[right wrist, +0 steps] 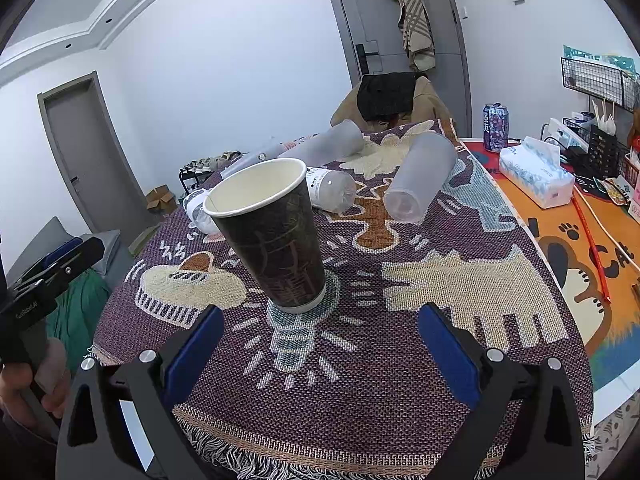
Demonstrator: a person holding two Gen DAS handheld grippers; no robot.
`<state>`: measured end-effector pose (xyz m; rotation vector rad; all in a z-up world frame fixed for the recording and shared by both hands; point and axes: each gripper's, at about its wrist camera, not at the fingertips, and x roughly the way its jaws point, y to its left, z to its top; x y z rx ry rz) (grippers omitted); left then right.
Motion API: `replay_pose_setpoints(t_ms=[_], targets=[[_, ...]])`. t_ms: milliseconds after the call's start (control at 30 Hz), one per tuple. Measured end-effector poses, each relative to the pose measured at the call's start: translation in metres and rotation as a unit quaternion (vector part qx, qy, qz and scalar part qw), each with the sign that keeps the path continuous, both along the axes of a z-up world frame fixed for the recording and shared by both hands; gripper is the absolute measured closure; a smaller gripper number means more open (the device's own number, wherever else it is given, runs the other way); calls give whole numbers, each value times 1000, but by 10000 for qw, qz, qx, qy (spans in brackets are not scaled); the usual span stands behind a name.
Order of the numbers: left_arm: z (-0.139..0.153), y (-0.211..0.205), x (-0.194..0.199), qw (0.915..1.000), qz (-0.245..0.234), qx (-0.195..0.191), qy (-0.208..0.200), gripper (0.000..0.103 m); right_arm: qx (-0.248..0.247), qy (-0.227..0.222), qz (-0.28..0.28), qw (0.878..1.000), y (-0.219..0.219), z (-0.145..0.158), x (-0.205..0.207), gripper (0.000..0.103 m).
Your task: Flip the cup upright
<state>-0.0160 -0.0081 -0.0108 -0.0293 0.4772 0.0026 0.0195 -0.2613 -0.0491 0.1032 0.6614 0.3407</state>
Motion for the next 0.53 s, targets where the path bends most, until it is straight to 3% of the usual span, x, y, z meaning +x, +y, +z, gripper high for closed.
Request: replay_pose_setpoints(t_ms=[267, 533], targets=[[-1, 0, 1, 10000, -85, -35, -13, 6, -16, 32, -7, 10000, 0, -2, 1, 8], [-7, 11, 9, 9992, -187, -341, 90, 6, -32, 156, 68, 9998, 8, -8, 10, 8]])
